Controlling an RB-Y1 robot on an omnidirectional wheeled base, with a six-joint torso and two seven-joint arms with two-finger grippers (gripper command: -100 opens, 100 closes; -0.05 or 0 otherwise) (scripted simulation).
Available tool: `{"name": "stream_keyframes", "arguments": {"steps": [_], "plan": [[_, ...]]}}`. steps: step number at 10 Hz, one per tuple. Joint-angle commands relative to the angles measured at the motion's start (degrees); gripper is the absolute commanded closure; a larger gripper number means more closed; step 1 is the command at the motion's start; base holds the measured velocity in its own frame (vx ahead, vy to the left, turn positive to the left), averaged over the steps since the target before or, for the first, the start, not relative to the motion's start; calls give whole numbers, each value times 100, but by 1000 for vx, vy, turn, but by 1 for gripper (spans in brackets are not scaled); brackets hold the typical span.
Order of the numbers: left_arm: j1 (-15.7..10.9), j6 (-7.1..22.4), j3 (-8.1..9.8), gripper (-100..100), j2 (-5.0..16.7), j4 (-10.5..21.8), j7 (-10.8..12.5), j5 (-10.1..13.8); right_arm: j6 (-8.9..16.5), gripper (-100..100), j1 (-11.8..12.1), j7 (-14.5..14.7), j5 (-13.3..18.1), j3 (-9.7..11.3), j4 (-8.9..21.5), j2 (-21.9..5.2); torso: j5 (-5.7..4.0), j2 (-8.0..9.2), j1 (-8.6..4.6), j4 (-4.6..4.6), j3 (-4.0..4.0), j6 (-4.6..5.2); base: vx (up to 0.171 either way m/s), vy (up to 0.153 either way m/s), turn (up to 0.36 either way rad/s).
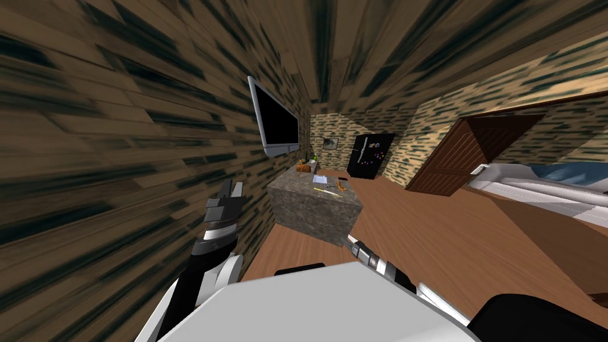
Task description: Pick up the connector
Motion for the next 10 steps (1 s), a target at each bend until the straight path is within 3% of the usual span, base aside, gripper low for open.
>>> {"name": "stream_keyframes", "arguments": {"steps": [1,2,3,4,5,6,9,10], "plan": [[0,0,0,0,0,0,0,0,-47,-100,102,126,180,25,286,-286,0,0,0,0,0,0,10,100,156],[0,0,0,0,0,0,0,0,-47,-100,102,126,180,25,308,-354,1,1,2,0,1,-2,23,82,79],[0,0,0,0,0,0,0,0,-82,-100,125,213,336,52,519,-626,-1,-2,-3,0,-1,0,41,112,171],[0,0,0,0,0,0,0,0,-82,-100,125,213,336,52,626,-655,1,-8,5,-1,-4,-3,43,76,82],[0,0,0,0,0,0,0,0,-112,-100,142,299,493,74,924,-855,-1,-8,-5,-2,-5,1,35,83,221],[0,0,0,0,0,0,0,0,-112,-100,142,299,493,74,942,-957,-1,-9,-4,-1,-5,-5,38,63,92],[0,0,0,0,0,0,0,0,-164,-100,163,463,803,111,1428,-1488,-2,-12,-12,-2,-7,0,60,72,142],[0,0,0,0,0,0,0,0,-164,-100,163,463,803,111,1567,-1554,-1,-19,-3,-3,-10,-3,65,74,86]]}}
